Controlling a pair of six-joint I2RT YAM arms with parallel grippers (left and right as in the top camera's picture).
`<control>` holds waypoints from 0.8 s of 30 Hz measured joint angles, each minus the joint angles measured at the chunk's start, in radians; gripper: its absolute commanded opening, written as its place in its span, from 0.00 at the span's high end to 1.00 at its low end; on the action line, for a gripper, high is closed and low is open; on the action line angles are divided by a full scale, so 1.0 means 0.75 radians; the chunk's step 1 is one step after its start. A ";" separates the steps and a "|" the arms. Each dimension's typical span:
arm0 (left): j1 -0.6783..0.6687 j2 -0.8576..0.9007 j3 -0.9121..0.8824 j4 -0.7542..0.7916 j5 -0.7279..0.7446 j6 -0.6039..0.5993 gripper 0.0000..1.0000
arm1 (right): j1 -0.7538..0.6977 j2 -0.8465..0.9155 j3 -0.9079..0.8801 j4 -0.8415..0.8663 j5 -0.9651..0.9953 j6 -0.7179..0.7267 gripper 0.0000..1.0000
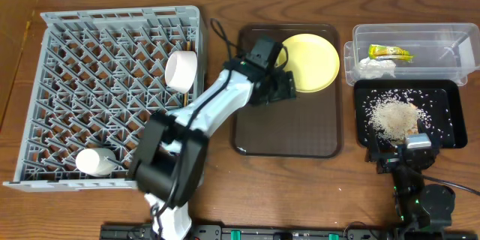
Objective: Sort waste into correct bins and load items into the dishwasher
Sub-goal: 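Move the left gripper right over the yellow plate on the tray, then grasp the yellow plate rim with the left gripper and lift it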
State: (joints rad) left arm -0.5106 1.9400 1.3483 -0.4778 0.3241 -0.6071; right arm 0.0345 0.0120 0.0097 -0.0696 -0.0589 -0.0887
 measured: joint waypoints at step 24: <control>0.116 0.189 0.053 0.004 0.165 -0.360 0.70 | 0.000 0.000 0.000 0.000 0.000 0.000 0.01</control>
State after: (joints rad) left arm -0.4232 2.0819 1.3884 -0.4747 0.4480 -0.8772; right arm 0.0345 0.0120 0.0097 -0.0696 -0.0589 -0.0887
